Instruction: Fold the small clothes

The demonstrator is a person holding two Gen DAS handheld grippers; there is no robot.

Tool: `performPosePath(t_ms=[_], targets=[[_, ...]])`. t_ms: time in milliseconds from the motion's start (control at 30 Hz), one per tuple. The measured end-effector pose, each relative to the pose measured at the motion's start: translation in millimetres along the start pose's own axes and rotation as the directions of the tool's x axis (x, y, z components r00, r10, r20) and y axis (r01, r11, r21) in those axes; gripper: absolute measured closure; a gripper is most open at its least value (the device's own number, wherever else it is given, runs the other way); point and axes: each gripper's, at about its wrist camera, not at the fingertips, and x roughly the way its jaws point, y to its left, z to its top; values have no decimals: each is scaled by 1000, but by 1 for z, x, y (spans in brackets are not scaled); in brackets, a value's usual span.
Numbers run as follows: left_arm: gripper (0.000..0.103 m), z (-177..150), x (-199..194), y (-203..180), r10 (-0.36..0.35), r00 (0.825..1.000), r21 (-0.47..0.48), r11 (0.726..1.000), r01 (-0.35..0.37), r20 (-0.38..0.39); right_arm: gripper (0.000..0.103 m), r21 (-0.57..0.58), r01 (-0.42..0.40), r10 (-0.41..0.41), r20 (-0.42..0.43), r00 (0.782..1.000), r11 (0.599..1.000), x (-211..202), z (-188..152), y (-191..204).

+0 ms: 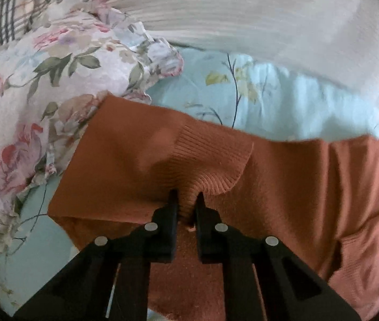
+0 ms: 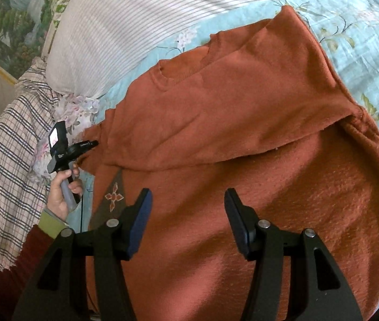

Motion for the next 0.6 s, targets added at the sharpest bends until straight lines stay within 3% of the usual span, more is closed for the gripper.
performPosePath(t_ms=[167, 267, 433, 533, 600], targets=[[96, -7, -36, 10, -85, 995, -46, 995, 88, 60, 46, -17, -6, 6, 13, 1000, 1000, -4, -3, 5], [95, -14, -72, -6, -183, 978, -32, 982, 187, 102, 46, -22, -19, 19, 22, 1000, 1000, -6, -2, 7], [95, -29, -126, -74, -364, 923, 26, 931, 364, 128, 46, -3, -24, 25, 48, 999, 1000, -12, -2, 7], [95, -41, -142, -132, -474, 874, 69, 880, 469, 104, 46, 11, -18, 17, 69, 997, 1000, -21, -2, 3], [95, -52, -148, -169, -508, 857, 110, 860, 499, 82, 46, 20, -9, 7, 83, 997, 1000, -28, -2, -3]])
